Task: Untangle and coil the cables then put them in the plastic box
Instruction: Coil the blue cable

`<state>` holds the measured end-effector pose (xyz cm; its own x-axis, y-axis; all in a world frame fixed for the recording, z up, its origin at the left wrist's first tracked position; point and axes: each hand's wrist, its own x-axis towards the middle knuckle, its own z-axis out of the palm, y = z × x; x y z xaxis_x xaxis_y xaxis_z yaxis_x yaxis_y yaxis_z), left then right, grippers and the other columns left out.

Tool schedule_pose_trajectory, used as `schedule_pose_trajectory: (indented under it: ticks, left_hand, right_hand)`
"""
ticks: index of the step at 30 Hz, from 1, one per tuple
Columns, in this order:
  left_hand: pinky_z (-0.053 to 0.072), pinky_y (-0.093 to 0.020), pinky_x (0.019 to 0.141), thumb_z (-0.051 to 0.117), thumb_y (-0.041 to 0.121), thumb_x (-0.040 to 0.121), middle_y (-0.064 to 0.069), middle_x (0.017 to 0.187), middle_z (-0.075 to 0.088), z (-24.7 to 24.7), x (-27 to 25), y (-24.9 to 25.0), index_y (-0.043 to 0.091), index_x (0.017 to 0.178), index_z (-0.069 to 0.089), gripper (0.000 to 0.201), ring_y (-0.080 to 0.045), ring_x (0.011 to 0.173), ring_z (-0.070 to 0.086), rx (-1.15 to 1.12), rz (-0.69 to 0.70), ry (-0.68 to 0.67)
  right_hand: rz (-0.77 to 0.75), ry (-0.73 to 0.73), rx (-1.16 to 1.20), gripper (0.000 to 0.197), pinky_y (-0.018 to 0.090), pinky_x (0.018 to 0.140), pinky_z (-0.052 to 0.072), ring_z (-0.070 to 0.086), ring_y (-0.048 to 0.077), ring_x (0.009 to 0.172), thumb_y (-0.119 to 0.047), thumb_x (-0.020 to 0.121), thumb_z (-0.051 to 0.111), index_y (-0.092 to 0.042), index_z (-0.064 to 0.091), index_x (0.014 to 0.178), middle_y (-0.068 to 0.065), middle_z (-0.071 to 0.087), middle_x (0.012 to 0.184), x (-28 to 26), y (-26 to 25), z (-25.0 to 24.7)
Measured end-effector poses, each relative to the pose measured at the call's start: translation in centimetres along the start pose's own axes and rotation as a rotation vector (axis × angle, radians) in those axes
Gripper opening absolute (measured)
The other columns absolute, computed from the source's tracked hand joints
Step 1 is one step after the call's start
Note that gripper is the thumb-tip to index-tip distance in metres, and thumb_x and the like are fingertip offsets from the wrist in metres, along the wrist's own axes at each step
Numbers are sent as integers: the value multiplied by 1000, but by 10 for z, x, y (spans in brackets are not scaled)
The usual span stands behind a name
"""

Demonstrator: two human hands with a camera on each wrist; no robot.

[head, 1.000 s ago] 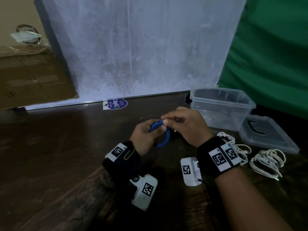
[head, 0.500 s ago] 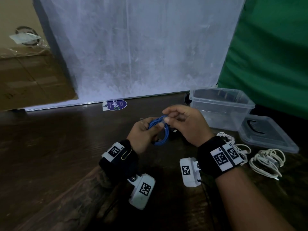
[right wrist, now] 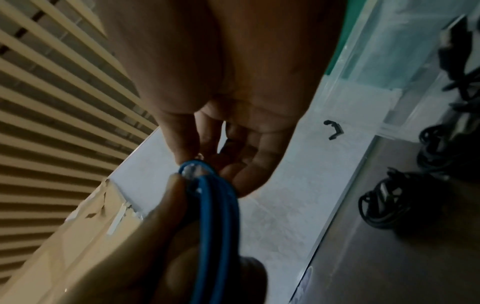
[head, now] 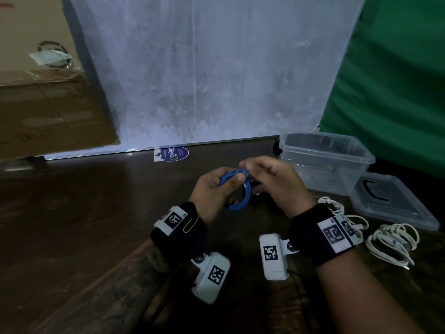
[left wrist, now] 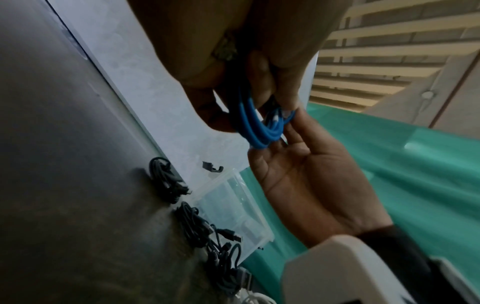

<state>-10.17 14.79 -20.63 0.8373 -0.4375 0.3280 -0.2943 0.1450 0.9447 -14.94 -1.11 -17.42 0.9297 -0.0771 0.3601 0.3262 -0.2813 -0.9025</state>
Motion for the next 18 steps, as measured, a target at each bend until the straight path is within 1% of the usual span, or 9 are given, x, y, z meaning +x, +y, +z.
schedule_pose_trajectory:
  ticks: [2,5,6,8,11,13,15,16,18]
  left_hand:
    - [33,-20,45,59,19,93,4,52,48,2,-1,-2,6,95,62,13,-9,44,40,-82,-43,-18]
    - [22,-23,45,60,34,90,-1,54,38,2,0,-2,14,78,57,23,-12,45,32,-276,-194,6]
    - [21,-24,45,59,33,91,-2,55,34,3,0,-2,14,76,56,24,-12,45,30,-283,-212,9]
    - [22,-21,43,55,23,93,-2,54,31,6,-1,-2,11,84,60,16,-12,45,28,-274,-206,-20]
    - [27,-18,42,53,12,94,5,48,38,9,-3,-3,7,104,62,14,-8,41,31,-235,-173,-73]
    - [29,-19,43,58,21,90,6,48,39,10,-2,-5,12,92,66,12,-9,42,33,-223,-150,-86]
    - [29,-20,44,61,35,85,0,49,36,11,-3,-6,21,64,62,25,-12,43,31,-199,-152,-58]
    - [29,-21,44,61,40,83,-2,49,36,12,-4,-6,20,58,59,32,-13,43,32,-161,-170,-34]
    - [31,-21,45,62,47,80,-2,47,39,13,-5,-8,14,63,60,37,-13,42,35,-81,-182,-2]
  right_hand:
    - [-36,-37,-86,16,27,69,56,70,11,84,-15,97,59,-19,74,99,-2,74,94,1,3,-1]
    - [-231,0,-339,14,24,72,53,67,8,80,-16,95,63,-16,77,95,-4,70,87,2,5,-4]
    - [-287,11,-409,14,23,72,52,65,8,80,-17,95,63,-14,77,96,-4,68,86,2,5,-4]
    - [-309,57,-436,14,20,72,51,64,7,80,-17,95,62,-12,76,94,-3,66,87,2,3,-4]
    - [-266,95,-414,13,13,69,48,64,5,77,-14,96,60,-14,72,90,0,68,86,0,0,-6]
    - [-200,116,-359,15,12,65,46,63,4,70,-13,97,58,-12,70,88,1,68,81,1,0,-10]
    - [-150,135,-299,15,10,62,44,62,2,68,-15,97,57,-11,69,90,0,68,80,1,0,-12]
    - [-145,139,-298,15,10,63,44,63,2,70,-15,98,57,-11,69,90,0,68,82,1,0,-12]
    - [-165,143,-342,15,13,66,46,64,5,78,-16,98,57,-12,70,91,-1,68,88,2,1,-12]
